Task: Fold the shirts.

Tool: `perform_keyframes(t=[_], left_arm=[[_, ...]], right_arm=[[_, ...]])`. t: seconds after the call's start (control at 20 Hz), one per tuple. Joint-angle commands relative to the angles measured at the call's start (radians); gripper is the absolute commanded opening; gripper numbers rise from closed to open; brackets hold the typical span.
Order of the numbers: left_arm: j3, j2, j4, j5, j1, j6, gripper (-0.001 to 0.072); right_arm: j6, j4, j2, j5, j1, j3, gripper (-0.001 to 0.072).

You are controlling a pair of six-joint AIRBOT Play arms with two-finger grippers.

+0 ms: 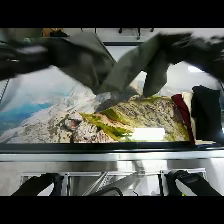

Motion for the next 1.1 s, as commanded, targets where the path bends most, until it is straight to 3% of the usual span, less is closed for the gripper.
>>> perform_keyframes(t=[0.0, 0.25, 0.45, 0.65, 0.7, 0.75, 0.8, 0.85, 1.05], left_arm=[[0.104, 0.143, 0.011, -0.075, 0.061, -0.018, 0.001], [-0.113, 0.192, 0.164, -0.107, 0.179, -0.069, 0.0012], [-0.311, 0.046, 0.159, -0.104, 0.193, -0.006, 0.0012], [-0.449, -0.165, 0.161, -0.05, 0.192, 0.062, 0.0015], [-0.467, -0.222, 0.162, -0.011, 0.201, 0.085, 0.0056], [-0.463, -0.275, 0.16, 0.012, 0.216, 0.087, 0.045], [-0.445, -0.323, 0.152, 0.017, 0.232, 0.068, 0.0689], [-0.41, -0.369, 0.153, -0.001, 0.254, 0.068, 0.0694], [-0.274, -0.463, 0.153, -0.198, 0.344, 0.064, 0.0693]], right_arm=[[-0.013, -0.02, 0.081, 0.01, 0.0, 0.077, 0.0025], [-0.004, -0.022, -0.028, 0.168, 0.0, 0.076, 0.0025], [0.034, -0.023, -0.232, 0.347, 0.0, 0.05, 0.0025], [0.059, -0.023, -0.445, 0.359, 0.0, -0.071, 0.0026], [0.059, -0.03, -0.505, 0.33, 0.0, -0.095, 0.0046], [0.06, -0.055, -0.563, 0.303, -0.001, -0.098, 0.0181], [0.06, -0.064, -0.613, 0.268, -0.007, -0.097, 0.0349], [0.06, -0.064, -0.641, 0.239, -0.018, -0.093, 0.0396], [0.059, -0.068, -0.634, 0.241, -0.161, -0.075, 0.0396]])
